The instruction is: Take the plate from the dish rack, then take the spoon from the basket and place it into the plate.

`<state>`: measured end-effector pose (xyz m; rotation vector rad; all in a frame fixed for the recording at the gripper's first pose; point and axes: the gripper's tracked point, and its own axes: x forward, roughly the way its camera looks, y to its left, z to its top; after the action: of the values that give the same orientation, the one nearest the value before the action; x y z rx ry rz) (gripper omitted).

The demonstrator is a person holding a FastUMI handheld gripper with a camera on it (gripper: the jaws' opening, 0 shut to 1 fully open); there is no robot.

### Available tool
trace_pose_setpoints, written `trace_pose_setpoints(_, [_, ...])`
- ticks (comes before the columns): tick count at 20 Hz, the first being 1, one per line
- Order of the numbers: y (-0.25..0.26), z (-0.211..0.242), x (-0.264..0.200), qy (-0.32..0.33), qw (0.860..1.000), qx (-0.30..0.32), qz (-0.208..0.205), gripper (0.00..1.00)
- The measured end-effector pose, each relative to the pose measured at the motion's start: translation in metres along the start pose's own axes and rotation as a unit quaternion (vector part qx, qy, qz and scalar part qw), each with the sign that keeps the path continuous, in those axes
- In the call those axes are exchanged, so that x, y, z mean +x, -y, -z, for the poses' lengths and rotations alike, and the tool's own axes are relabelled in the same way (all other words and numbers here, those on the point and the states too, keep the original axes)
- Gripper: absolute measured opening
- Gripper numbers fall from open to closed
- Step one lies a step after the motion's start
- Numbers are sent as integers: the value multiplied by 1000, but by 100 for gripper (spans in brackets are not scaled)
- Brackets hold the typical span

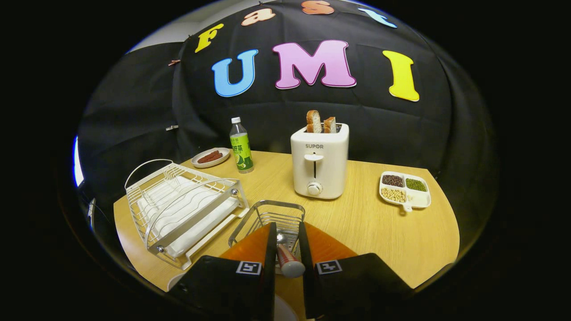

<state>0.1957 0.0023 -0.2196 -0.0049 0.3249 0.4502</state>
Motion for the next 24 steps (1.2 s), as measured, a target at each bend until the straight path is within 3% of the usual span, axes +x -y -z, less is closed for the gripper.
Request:
trace_pose_setpoints(3, [1, -7, -3, 17, 1000, -12, 11, 30])
trace_pose_setpoints(16, [-26, -5, 0, 8, 999, -42, -31, 21])
trace_pose_setpoints(24, [-20, -57, -22, 35, 998, -28, -35, 20])
